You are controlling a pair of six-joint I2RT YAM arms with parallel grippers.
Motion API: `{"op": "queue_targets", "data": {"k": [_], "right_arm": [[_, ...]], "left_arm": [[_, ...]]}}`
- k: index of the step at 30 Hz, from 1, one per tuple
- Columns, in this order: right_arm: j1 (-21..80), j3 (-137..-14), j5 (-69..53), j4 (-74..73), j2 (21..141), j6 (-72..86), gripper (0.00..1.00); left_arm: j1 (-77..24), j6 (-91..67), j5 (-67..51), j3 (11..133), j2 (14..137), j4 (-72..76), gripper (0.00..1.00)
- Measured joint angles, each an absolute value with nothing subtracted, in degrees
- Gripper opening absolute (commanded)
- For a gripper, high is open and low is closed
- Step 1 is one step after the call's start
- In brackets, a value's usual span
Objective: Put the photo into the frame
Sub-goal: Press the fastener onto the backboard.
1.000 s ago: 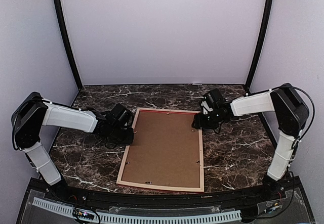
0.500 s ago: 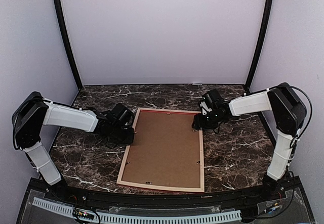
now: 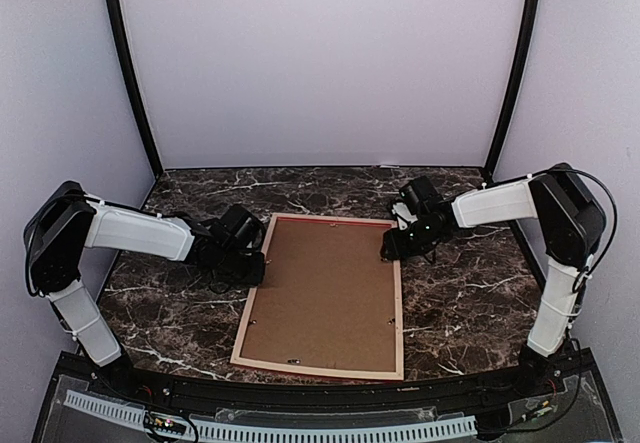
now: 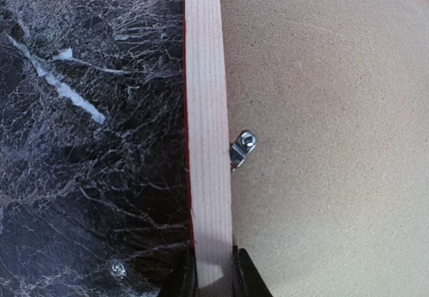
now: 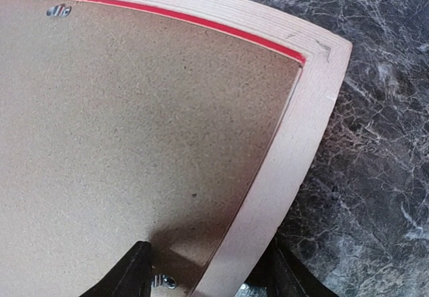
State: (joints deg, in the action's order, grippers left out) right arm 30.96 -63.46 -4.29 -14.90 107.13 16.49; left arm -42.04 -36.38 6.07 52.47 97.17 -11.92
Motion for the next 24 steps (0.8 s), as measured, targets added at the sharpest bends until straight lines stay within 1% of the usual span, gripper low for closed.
{"op": "queue_targets", "data": {"k": [17,24], "right_arm": [[30.2,-65.8,-5.6,-22.1,107.1,9.6,0.58],[29.2,-65.9,-7.8,-23.0,107.1,8.5,0.52]], "left_arm": [[-42.2,-36.4,6.1,52.5,97.2,-11.9,0.11],[-42.2,-36.4,6.0,52.5,97.2,-11.9,0.11]]}}
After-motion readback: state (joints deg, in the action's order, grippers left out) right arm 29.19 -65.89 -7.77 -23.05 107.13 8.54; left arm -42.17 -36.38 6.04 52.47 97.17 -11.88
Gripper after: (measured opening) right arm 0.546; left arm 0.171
